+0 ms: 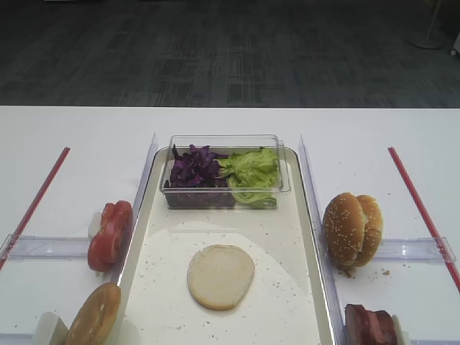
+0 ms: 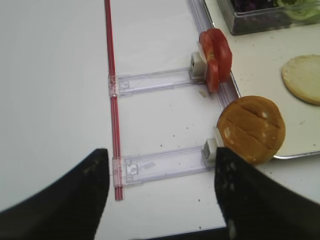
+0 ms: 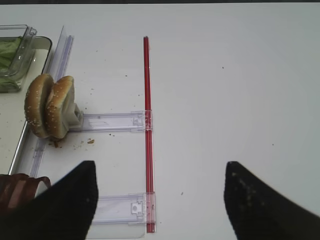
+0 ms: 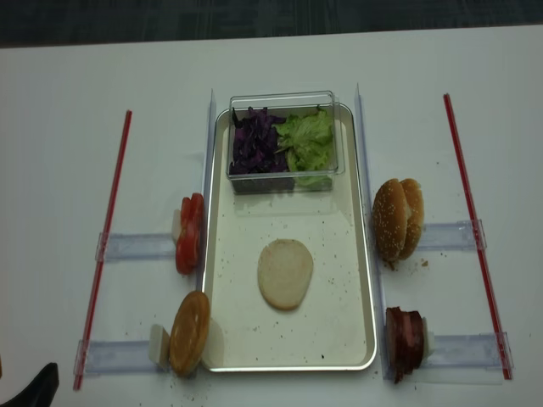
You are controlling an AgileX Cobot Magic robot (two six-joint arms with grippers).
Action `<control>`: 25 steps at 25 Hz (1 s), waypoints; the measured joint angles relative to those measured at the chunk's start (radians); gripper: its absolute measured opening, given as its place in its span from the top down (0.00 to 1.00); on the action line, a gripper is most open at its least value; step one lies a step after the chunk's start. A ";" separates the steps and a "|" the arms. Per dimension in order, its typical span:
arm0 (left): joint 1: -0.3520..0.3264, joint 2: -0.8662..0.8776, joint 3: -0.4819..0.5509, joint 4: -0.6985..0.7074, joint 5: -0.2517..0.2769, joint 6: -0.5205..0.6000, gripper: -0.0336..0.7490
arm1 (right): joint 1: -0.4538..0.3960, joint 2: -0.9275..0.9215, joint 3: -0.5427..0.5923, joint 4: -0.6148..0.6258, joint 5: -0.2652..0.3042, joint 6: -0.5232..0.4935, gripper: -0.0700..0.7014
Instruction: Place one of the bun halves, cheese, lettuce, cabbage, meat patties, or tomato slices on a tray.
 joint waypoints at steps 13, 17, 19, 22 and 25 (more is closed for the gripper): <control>0.000 0.000 0.001 0.038 0.000 -0.075 0.42 | 0.000 0.000 0.000 0.000 0.000 0.000 0.20; 0.000 0.000 0.001 0.038 0.000 -0.078 0.42 | 0.000 0.000 0.000 0.000 0.000 0.000 0.20; 0.000 0.000 0.001 0.039 0.000 -0.078 0.42 | 0.000 0.000 0.000 0.000 0.000 0.000 0.20; 0.000 0.000 0.001 0.039 0.000 -0.078 0.42 | 0.000 0.000 0.000 0.000 0.000 0.000 0.20; 0.000 0.000 0.001 0.039 0.000 -0.078 0.42 | 0.000 0.000 0.000 0.000 0.000 0.000 0.20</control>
